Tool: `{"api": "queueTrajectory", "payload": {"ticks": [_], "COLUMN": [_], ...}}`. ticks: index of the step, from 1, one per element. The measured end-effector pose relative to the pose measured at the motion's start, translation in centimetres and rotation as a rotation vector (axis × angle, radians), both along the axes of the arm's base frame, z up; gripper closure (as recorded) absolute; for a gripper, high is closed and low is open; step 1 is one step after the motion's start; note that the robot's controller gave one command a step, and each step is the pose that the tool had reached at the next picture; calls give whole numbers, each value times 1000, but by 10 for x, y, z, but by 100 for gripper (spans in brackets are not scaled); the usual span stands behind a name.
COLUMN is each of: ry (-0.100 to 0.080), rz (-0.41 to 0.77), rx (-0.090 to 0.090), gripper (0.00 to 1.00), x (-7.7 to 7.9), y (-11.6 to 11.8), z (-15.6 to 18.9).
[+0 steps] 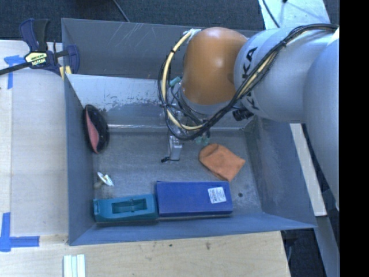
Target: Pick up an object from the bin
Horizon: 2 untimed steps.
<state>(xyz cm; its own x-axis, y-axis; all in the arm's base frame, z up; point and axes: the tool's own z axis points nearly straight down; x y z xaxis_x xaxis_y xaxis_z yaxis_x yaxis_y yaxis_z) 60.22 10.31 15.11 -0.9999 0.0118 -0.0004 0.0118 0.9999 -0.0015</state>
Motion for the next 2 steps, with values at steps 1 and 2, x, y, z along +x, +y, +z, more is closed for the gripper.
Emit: {"api": "queueTrajectory", "payload": {"ticks": [1,2], "ry": [-5,-4], "rz": [103,106], "rx": [5,0], "gripper": [0,0], "x": [-5,1], "y": [-26,-56], "z": [-10,-15]}}
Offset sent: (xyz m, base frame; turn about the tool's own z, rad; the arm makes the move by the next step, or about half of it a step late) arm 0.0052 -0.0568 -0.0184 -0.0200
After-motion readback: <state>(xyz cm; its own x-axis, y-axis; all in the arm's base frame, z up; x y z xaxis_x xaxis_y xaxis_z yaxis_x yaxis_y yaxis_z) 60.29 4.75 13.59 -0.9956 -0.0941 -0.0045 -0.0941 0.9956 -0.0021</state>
